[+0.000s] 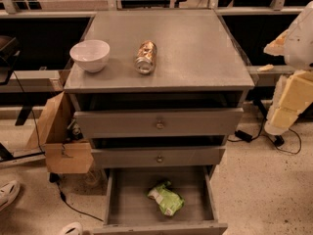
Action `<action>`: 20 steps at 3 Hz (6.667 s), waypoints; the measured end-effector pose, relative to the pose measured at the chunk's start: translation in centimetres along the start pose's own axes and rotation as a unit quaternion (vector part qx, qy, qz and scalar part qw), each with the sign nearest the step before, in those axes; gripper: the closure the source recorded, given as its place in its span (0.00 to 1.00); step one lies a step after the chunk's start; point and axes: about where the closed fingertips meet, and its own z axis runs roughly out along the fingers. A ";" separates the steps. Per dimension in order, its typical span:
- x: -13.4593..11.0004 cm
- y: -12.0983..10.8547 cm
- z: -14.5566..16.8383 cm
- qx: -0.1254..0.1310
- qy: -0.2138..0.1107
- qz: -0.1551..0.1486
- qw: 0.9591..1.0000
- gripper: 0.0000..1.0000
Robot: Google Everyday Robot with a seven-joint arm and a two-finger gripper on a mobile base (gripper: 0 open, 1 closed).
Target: Pick green rice chip bag from bottom drawer and place on counter
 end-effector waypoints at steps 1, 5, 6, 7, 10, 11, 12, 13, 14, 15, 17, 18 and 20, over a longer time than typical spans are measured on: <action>0.0 0.0 0.0 0.000 0.000 0.000 1.000 0.00; -5.7 6.8 21.4 -0.072 -0.054 0.193 0.977 0.00; -9.0 14.5 31.4 -0.163 -0.060 0.259 0.950 0.00; -8.2 17.4 34.8 -0.185 -0.050 0.297 0.935 0.00; -2.5 15.6 43.2 -0.129 -0.053 0.386 0.912 0.00; 1.9 12.7 49.5 -0.091 -0.077 0.425 0.897 0.00; 2.6 8.6 55.3 -0.072 -0.124 0.438 0.888 0.00; 2.0 7.6 60.7 -0.105 -0.146 0.426 0.887 0.00; 2.4 9.8 67.4 -0.181 -0.118 0.438 0.873 0.00; 2.9 9.5 69.8 -0.193 -0.117 0.455 0.861 0.00; 2.3 9.1 72.5 -0.181 -0.136 0.464 0.857 0.00; 1.7 9.5 76.7 -0.203 -0.149 0.470 0.846 0.00; 2.3 8.7 82.8 -0.239 -0.137 0.478 0.834 0.19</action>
Offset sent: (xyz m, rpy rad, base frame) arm 0.0030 -0.0029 -0.0088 0.0486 -0.0001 -0.0124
